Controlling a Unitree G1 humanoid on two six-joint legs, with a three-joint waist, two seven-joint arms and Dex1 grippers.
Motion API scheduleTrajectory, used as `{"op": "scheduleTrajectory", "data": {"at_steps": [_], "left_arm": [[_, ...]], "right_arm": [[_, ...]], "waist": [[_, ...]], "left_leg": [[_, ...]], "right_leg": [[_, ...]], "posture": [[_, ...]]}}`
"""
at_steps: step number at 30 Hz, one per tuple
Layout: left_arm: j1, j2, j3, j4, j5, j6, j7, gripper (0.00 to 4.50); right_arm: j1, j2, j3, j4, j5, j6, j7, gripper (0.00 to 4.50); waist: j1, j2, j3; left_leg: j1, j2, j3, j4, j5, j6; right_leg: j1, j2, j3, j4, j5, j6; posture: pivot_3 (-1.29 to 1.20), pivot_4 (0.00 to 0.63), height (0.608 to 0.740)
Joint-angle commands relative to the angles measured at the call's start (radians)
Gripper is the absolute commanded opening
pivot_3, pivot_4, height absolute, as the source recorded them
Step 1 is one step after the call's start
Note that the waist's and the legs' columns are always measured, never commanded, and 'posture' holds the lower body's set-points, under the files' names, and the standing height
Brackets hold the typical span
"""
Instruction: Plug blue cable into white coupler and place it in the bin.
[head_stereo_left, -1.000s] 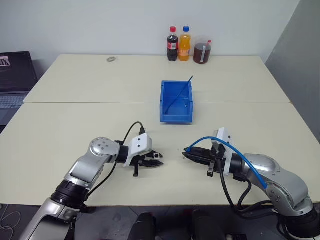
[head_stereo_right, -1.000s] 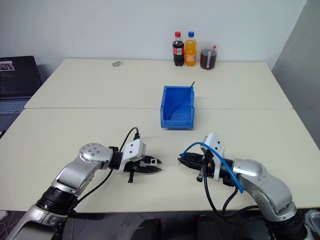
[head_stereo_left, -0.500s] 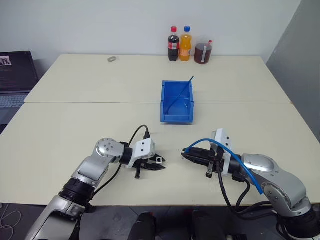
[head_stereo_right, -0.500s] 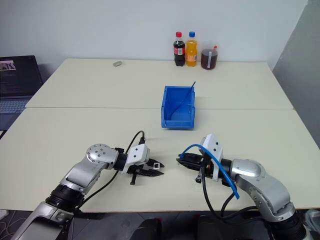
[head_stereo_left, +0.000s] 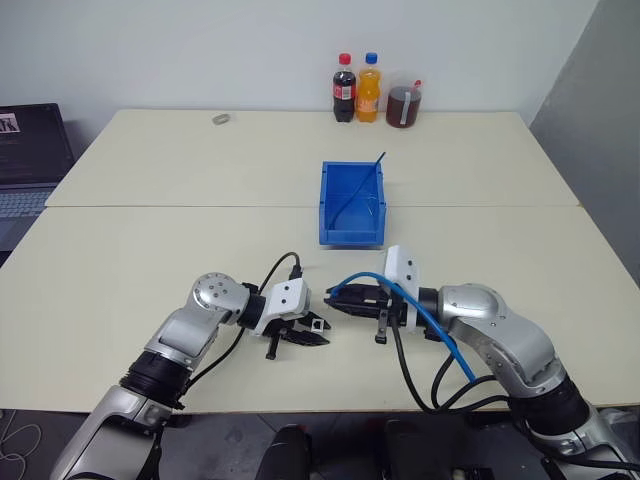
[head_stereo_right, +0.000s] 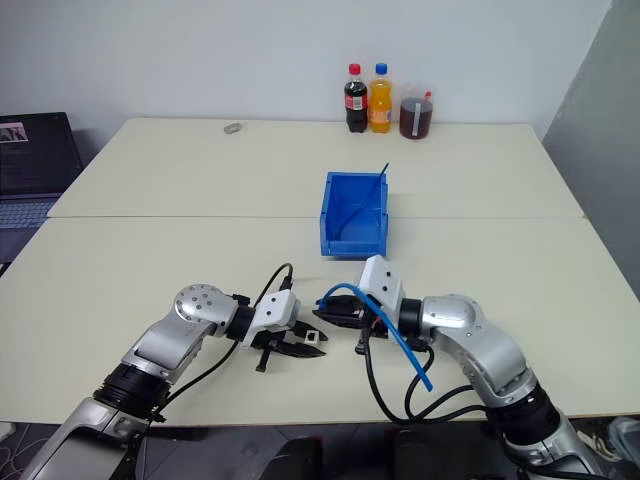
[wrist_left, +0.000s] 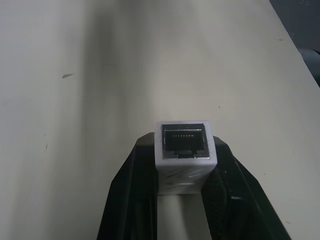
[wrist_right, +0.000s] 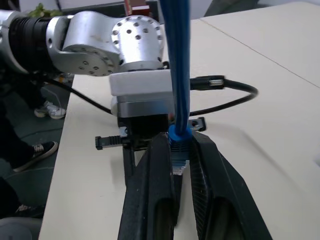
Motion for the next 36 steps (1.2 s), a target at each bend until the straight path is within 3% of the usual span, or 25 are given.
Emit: {"op": "scheduleTrajectory", "data": {"at_steps": [1, 15, 36], "left_arm": [[0.014, 0.013, -0.005, 0.008, 0.019, 0.015, -0.002, 0.79], [0.012, -0.013, 0.000, 0.019, 0.032, 0.024, 0.061, 0.79], [0.009, -0.008, 0.004, 0.032, 0.023, 0.033, 0.054, 0.79]], "right_arm": [[-0.029, 0.013, 0.046, 0.011, -0.055, -0.032, 0.020, 0.15], [-0.006, 0.092, 0.053, 0.081, -0.113, -0.048, -0.006, 0.15], [0.033, 0.080, 0.080, 0.215, -0.209, -0.200, 0.044, 0.15]], "waist": [[0.000, 0.000, 0.000], [0.001, 0.000, 0.000], [0.000, 0.000, 0.000]], "left_leg": [[0.000, 0.000, 0.000, 0.000, 0.000, 0.000], [0.003, 0.000, 0.000, 0.001, 0.001, 0.001], [0.007, 0.000, 0.000, 0.000, 0.001, 0.001]], "right_leg": [[0.000, 0.000, 0.000, 0.000, 0.000, 0.000], [0.000, 0.000, 0.000, 0.006, 0.000, 0.000], [0.002, 0.000, 0.001, 0.009, 0.000, 0.000]], "posture": [[0.00, 0.150, 0.740], [0.00, 0.150, 0.740], [0.00, 0.150, 0.740]]}}
